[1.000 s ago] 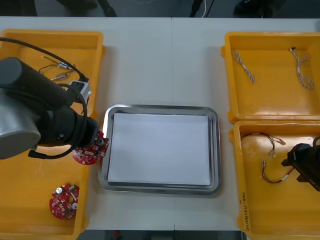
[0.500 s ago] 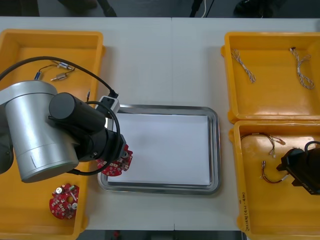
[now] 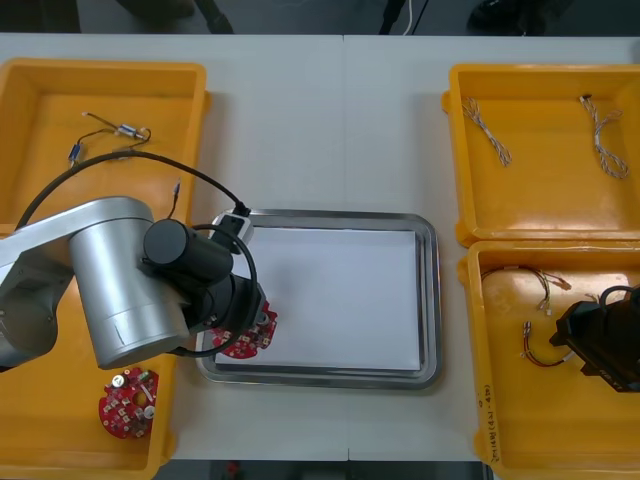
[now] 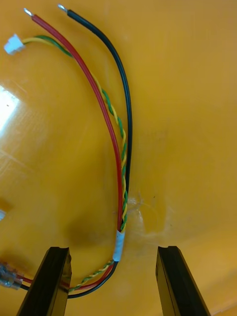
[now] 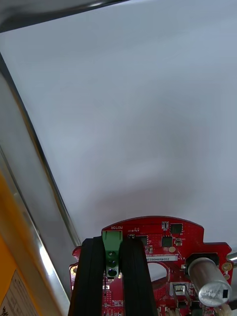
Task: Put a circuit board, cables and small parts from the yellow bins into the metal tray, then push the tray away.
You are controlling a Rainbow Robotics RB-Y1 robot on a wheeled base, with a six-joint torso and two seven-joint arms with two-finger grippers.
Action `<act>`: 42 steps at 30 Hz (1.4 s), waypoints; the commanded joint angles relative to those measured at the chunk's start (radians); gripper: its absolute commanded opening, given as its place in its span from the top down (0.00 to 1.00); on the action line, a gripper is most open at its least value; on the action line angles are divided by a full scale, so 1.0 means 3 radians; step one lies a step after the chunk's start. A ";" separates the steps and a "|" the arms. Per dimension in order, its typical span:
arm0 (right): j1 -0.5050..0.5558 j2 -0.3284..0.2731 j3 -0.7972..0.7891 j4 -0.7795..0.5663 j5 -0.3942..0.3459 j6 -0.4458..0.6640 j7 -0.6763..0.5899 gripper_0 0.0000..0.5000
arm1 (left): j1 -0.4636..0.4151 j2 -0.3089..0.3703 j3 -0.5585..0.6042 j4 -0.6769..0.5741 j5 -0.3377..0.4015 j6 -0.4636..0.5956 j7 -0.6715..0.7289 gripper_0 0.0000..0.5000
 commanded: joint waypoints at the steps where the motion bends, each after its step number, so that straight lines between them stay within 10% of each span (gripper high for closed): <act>1: 0.0041 0.0043 0.0075 -0.0018 0.0060 -0.0057 -0.0118 0.00 | -0.0131 -0.0060 -0.0130 0.0021 -0.0066 -0.0130 0.0255 1.00; 37: 0.0210 0.0058 0.0162 -0.0018 0.0126 -0.0390 -0.0098 0.00 | -0.0131 -0.0086 -0.0334 0.0170 -0.0147 -0.0401 0.0332 1.00; 41: 0.0210 0.0053 0.0162 -0.0018 0.0126 -0.0425 -0.0098 0.84 | -0.0131 -0.0086 -0.0344 0.0185 -0.0147 -0.0442 0.0332 1.00; 42: 0.0210 0.0053 0.0167 -0.0018 0.0126 -0.0430 -0.0098 0.91 | -0.0131 -0.0086 -0.0344 0.0185 -0.0142 -0.0447 0.0337 1.00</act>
